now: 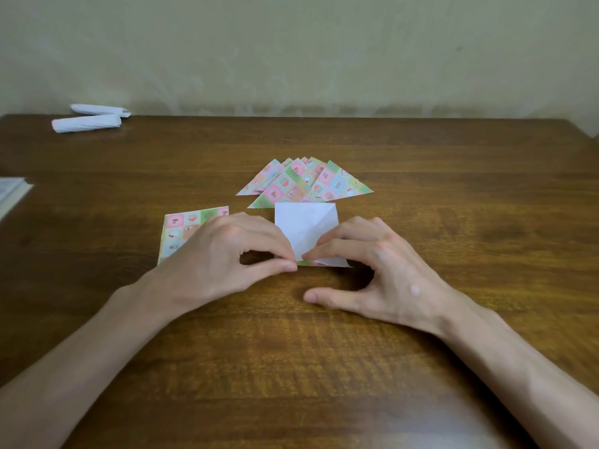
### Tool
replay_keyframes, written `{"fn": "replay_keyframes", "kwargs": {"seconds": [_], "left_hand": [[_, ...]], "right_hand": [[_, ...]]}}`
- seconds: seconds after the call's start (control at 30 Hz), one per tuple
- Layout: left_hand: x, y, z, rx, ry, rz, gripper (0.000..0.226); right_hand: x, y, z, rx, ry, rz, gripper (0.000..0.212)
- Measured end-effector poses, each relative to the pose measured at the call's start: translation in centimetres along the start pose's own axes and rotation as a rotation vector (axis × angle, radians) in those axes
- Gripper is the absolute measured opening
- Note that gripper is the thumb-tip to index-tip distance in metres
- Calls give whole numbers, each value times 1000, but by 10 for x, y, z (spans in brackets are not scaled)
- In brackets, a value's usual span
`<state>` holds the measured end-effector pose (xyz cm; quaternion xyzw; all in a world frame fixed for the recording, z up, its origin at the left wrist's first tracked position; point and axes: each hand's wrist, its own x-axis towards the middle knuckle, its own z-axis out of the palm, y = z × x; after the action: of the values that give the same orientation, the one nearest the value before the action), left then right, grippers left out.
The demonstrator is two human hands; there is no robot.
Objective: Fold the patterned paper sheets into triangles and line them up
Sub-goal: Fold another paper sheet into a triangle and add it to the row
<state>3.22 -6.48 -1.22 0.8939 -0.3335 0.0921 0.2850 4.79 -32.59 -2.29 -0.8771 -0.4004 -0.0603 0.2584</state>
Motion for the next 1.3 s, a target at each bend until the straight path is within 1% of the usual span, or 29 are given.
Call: {"fn": "replay_keyframes", "kwargs": {"seconds": [0.07, 0.17, 0.2, 0.37, 0.47, 0.53, 0.63, 0.73, 0.9, 1.1, 1.3], "left_hand": [[-1, 0, 2, 10, 10, 3, 10], [-4, 1, 3, 14, 23, -22, 14], [-5, 1, 4, 11, 25, -32, 15], [-4, 0, 4, 37, 34, -84, 14], [-5, -3, 4, -17, 42, -207, 14], [-5, -5, 4, -64, 38, -297, 20], [-3, -6, 4, -96, 23, -367, 30], [-2, -5, 5, -125, 37, -408, 33], [0, 2, 10, -111, 90, -458, 17], [2, 6, 11, -60, 106, -479, 13], [2, 7, 10, -70, 64, -448, 7]], "right_hand": [[0, 1, 0, -8, -4, -3, 40], [-1, 0, 0, 6, 36, -12, 20], [-1, 0, 0, 21, 40, -5, 18], [1, -1, 0, 223, 22, 108, 15], [6, 0, 1, 331, 48, 205, 16], [10, 1, 4, 373, 63, 257, 16], [13, 1, 6, 363, 91, 298, 12], [16, -1, 7, 342, 98, 332, 10], [17, -4, 9, 316, 116, 362, 8], [19, -7, 10, 268, 161, 352, 4], [19, -7, 11, 240, 177, 361, 5]]}}
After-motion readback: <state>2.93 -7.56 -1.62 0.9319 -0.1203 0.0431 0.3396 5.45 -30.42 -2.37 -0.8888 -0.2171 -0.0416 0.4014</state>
